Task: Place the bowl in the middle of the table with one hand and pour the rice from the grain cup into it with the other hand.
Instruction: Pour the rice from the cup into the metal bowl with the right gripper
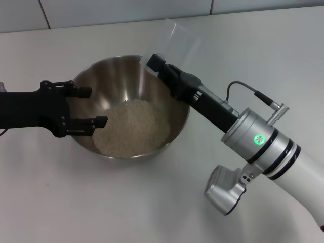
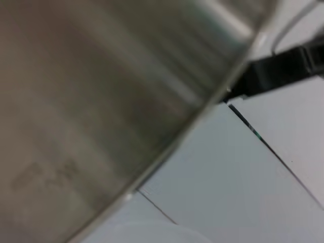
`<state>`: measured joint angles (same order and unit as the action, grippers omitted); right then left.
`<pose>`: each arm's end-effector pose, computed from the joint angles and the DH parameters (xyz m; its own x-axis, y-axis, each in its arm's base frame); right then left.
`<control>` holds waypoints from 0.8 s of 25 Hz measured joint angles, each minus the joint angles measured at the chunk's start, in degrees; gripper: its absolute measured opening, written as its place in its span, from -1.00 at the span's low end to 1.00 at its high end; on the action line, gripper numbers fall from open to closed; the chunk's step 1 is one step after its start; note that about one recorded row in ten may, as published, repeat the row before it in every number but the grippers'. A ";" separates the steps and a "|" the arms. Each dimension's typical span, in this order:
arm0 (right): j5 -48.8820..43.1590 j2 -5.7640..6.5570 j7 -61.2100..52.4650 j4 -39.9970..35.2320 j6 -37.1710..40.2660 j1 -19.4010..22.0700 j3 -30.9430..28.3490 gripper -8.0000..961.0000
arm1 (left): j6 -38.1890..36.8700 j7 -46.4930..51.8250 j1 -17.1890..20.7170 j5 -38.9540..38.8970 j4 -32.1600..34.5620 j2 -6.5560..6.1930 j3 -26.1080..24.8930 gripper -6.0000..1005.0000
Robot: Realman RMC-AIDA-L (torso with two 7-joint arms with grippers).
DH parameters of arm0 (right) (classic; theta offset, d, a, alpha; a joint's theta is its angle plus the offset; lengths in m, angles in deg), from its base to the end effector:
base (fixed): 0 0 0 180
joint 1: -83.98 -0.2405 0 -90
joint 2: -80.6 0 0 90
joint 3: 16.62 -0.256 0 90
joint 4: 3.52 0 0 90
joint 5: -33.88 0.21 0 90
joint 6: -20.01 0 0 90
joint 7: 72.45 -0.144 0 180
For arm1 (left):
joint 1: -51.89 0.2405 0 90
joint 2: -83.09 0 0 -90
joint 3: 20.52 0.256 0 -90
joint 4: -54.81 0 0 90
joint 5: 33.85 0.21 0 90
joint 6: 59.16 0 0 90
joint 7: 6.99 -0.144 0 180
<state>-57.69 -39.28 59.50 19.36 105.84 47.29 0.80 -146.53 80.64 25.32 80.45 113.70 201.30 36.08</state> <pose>0.2011 0.2873 -0.0986 -0.0833 0.3720 0.9245 0.7473 0.6370 -0.1890 -0.2296 0.3401 0.0213 0.9393 0.1901 0.2854 0.2588 -0.9391 -0.2260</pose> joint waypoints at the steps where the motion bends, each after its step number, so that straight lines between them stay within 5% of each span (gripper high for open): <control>1: 0.00 0.00 0.00 0.00 0.00 0.00 0.00 -0.77 | -0.01 0.00 -0.02 -0.01 0.00 0.00 0.00 0.63; 8: -6.90 0.00 -5.31 3.10 -0.90 0.77 -8.46 -0.76 | -0.13 0.02 -0.06 0.01 0.00 0.00 0.00 0.63; 20: -7.05 0.10 -64.78 8.04 -0.24 6.20 -21.31 -0.73 | -0.10 0.06 0.04 0.05 0.00 -0.07 -0.06 0.63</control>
<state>-64.74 -39.18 -5.27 27.40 105.60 53.50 -20.50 -146.63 80.70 25.36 80.51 113.70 201.23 36.02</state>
